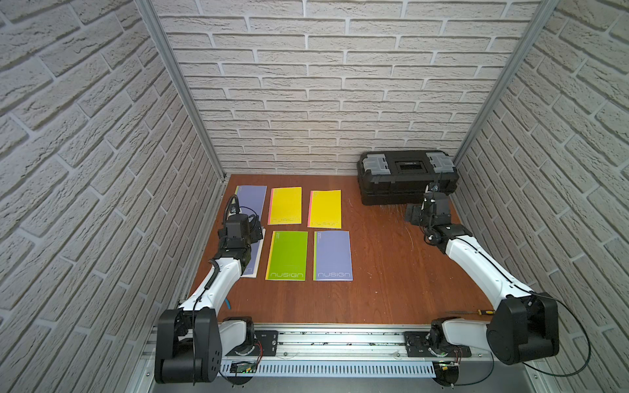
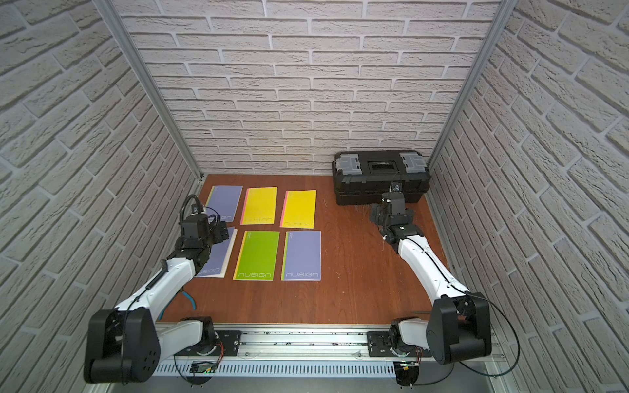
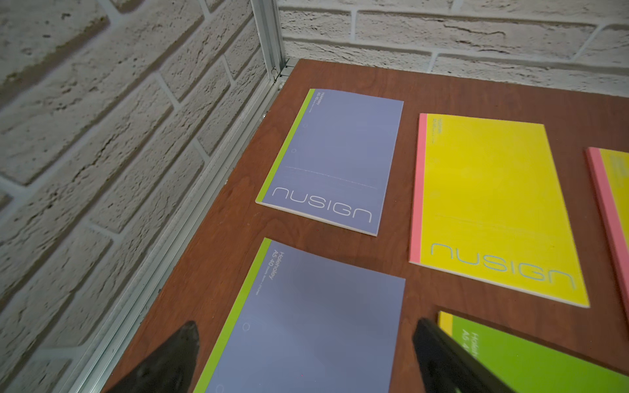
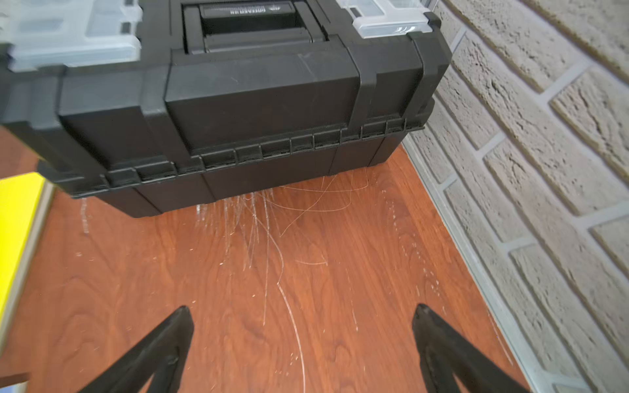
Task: Close the notebook
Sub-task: Reset both arms
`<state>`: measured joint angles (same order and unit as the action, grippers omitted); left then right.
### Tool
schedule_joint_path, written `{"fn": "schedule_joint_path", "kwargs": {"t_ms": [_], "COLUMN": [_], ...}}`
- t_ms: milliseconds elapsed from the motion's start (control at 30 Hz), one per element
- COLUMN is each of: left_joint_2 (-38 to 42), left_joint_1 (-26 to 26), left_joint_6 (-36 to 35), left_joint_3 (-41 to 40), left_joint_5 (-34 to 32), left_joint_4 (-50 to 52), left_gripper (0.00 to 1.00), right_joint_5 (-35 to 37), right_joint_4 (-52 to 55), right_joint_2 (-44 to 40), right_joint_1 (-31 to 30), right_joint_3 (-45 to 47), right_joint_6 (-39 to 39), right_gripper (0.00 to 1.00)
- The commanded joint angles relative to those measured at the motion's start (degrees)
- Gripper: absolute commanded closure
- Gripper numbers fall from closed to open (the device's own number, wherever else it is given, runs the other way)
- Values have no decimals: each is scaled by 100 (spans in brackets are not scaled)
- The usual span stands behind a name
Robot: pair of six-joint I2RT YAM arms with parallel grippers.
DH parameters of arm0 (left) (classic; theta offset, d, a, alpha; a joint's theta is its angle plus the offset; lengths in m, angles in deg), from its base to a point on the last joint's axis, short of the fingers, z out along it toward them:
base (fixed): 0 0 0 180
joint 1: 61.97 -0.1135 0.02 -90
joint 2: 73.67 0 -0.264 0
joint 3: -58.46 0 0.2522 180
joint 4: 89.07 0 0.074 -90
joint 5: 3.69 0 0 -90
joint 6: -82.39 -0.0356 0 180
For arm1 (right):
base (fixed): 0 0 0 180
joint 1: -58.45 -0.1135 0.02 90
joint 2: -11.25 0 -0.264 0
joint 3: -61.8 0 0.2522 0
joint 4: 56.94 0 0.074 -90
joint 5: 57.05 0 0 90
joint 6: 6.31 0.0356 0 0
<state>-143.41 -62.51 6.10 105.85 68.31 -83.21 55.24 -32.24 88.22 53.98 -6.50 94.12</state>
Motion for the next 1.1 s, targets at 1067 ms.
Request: {"fn": "schedule_joint_path", "kwargs": {"t_ms": [1067], "left_joint_2": [-2033], "left_joint_1": [-236], "left_joint_6": [-978], "left_joint_3": [-1394], "left_joint_5": [1449], "left_joint_4": [-4946], "left_gripper": [2], "right_joint_5": [-972], "right_joint_4": [-6993], "right_joint_2": [1159], "right_joint_1": [221], "right_joint_3": [3617], "right_joint_6": [-1068], "right_gripper": [1]}}
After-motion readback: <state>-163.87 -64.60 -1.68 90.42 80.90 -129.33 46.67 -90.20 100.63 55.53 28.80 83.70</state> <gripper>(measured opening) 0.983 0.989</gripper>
